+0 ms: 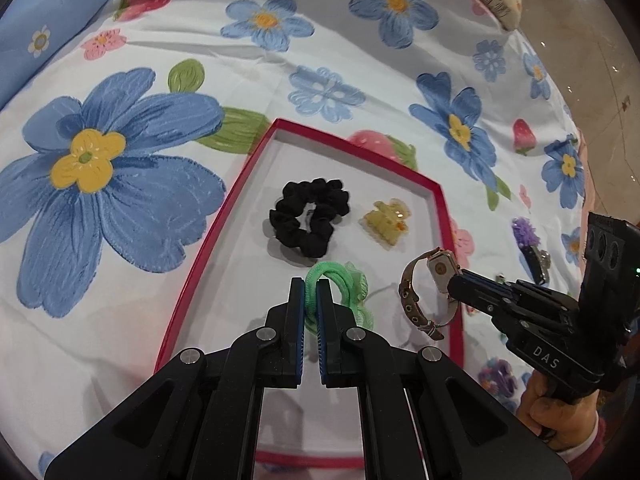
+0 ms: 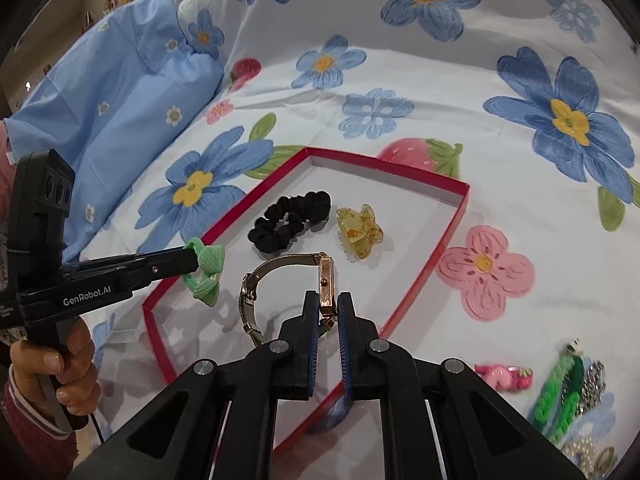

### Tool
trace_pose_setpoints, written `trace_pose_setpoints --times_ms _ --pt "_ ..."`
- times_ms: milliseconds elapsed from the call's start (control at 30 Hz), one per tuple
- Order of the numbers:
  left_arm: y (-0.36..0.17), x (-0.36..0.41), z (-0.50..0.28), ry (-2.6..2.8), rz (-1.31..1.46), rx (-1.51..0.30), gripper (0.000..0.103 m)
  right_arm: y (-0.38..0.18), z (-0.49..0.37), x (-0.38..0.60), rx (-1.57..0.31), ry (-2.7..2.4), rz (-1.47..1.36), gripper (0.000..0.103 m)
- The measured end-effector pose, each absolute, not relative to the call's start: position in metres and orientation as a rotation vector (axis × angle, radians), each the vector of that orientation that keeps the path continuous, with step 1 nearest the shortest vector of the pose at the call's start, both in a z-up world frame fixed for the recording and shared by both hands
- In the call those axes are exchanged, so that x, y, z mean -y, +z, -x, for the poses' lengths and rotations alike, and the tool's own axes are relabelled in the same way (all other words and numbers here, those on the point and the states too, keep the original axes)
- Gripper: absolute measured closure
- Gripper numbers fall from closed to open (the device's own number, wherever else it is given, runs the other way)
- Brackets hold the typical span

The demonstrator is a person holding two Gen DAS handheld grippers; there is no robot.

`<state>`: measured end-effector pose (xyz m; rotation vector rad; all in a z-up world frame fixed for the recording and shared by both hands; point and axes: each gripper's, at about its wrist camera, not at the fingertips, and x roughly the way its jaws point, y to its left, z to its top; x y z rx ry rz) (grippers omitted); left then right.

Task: Organize jewelry
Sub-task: 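Carry the hair tie and watch into the red box and release both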

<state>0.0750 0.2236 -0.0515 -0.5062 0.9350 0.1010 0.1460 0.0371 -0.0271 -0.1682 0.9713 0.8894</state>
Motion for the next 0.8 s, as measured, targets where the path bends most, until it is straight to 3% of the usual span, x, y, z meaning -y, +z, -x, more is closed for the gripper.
trace_pose_setpoints --times_ms 633,800 --pt "-0.087 -0.23 -0.099 0.133 0.498 -1.026 0.098 -0.056 -0.158 -0.069 -1.007 0.868 0.312 0.092" --pt "-0.089 -0.229 -0.099 0.142 0.496 -1.035 0.093 -0.057 -0.158 -0.069 -1.011 0.87 0.299 0.089"
